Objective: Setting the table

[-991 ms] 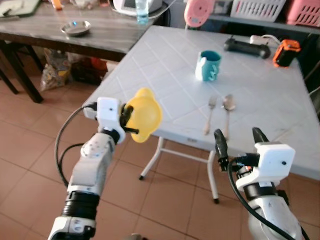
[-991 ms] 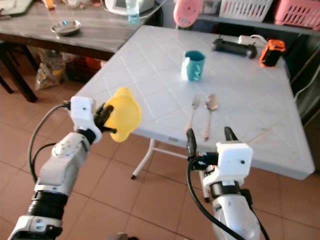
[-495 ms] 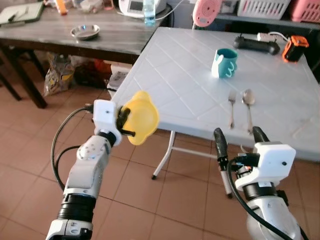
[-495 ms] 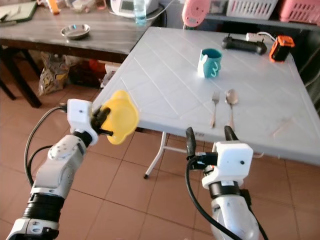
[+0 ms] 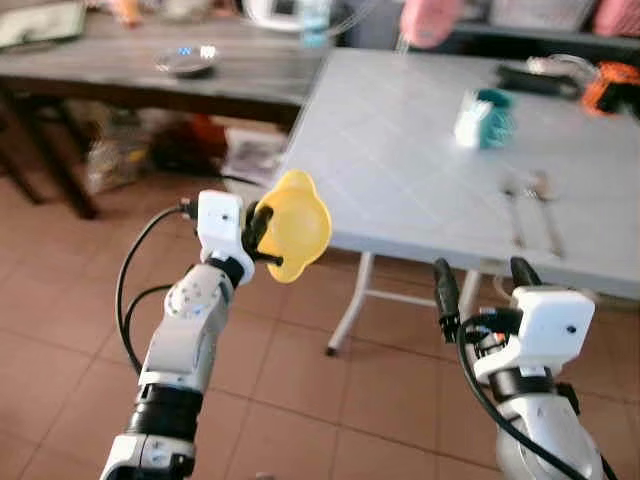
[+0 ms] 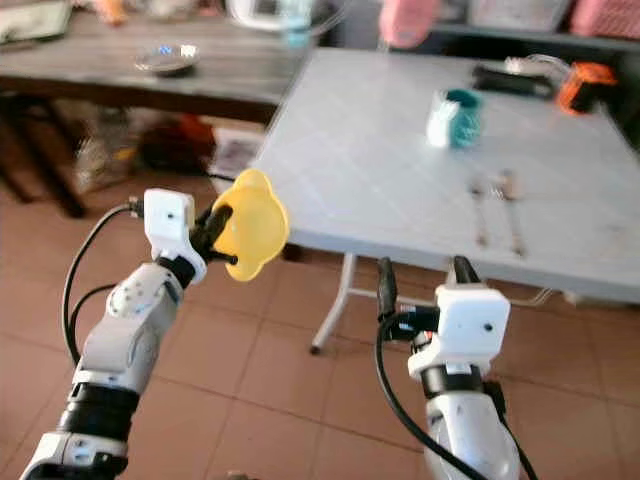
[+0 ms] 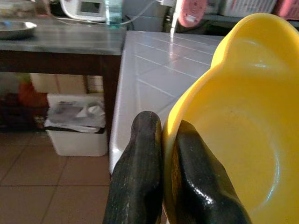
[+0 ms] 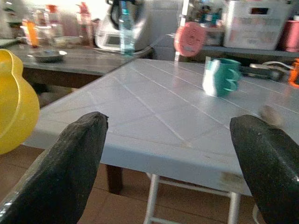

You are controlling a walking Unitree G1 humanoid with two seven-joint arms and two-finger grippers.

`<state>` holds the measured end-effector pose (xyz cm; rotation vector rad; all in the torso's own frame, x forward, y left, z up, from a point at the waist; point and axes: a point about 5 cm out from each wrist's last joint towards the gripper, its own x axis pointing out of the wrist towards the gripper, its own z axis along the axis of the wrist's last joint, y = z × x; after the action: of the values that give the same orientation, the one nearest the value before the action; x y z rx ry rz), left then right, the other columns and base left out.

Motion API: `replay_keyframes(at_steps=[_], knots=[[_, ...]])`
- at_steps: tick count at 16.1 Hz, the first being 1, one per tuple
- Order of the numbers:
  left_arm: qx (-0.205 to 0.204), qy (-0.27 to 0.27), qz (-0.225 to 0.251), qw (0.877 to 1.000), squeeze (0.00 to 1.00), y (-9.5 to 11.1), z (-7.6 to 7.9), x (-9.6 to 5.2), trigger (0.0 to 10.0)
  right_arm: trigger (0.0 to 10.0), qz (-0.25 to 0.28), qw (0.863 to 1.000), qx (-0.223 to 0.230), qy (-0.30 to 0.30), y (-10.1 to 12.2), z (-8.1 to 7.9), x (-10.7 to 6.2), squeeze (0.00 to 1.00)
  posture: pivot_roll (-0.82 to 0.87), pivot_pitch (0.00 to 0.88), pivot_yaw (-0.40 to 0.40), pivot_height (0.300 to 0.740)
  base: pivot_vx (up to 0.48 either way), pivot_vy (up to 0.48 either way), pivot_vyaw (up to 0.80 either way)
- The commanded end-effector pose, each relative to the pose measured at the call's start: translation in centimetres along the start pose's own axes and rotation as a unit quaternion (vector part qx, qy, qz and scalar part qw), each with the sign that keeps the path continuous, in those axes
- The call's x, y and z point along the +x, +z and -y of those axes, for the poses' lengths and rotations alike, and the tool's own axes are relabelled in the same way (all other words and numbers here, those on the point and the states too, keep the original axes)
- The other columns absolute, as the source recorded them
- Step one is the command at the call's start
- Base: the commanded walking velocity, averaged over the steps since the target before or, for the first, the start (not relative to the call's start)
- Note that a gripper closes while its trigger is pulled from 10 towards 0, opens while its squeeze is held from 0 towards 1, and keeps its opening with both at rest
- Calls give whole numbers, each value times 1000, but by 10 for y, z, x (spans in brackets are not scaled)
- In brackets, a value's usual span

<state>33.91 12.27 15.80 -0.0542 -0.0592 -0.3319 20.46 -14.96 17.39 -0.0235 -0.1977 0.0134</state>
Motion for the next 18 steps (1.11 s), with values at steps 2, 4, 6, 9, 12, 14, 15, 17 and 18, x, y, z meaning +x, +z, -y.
replay_keyframes(at_steps=[2, 4, 6, 9, 12, 14, 15, 17, 18], knots=[[-10, -14, 10, 1000, 0, 2, 7, 2, 10000, 10000, 1, 1000, -6, -9, 0, 4, -1, 0, 71, 112, 40, 740, 0, 0, -394], [-9, -20, 13, 1000, 0, 3, 10, 3, 10000, 10000, 0, 1000, -7, -9, 0, 5, -2, 0, 71, 112, 40, 740, 0, 0, -788], [-12, -25, 16, 1000, 0, 3, 11, 3, 10000, 10000, 1, 1000, -7, -9, 0, 4, -2, 0, 68, 111, 39, 740, 0, 0, -394], [-19, -37, 32, 999, 0, 8, 13, 3, 10000, 10000, 1, 1000, -10, -6, 0, 4, -1, 0, 66, 109, 36, 740, 0, 0, 0], [-22, -41, 34, 998, 0, 8, 14, 3, 10000, 10000, 3, 1000, -13, -4, 0, 4, 0, 0, 66, 104, 35, 740, 162, 0, 0], [-21, -44, 33, 998, 0, 7, 15, 3, 10000, 10000, 4, 1000, -15, -3, -1, 4, 1, 0, 69, 101, 36, 740, 253, 0, 0], [-21, -45, 32, 998, 0, 7, 15, 3, 10000, 10000, 4, 1000, -15, -3, 0, 4, 2, 0, 69, 100, 36, 740, 285, 0, 0], [-21, -49, 31, 998, 0, 7, 16, 4, 10000, 10000, 5, 1000, -15, -3, 0, 3, 2, 0, 67, 102, 37, 740, 294, 0, 0], [-21, -49, 31, 998, 0, 7, 16, 4, 10000, 10000, 5, 1000, -15, -4, 0, 3, 2, 0, 67, 104, 38, 740, 307, 0, 0]])
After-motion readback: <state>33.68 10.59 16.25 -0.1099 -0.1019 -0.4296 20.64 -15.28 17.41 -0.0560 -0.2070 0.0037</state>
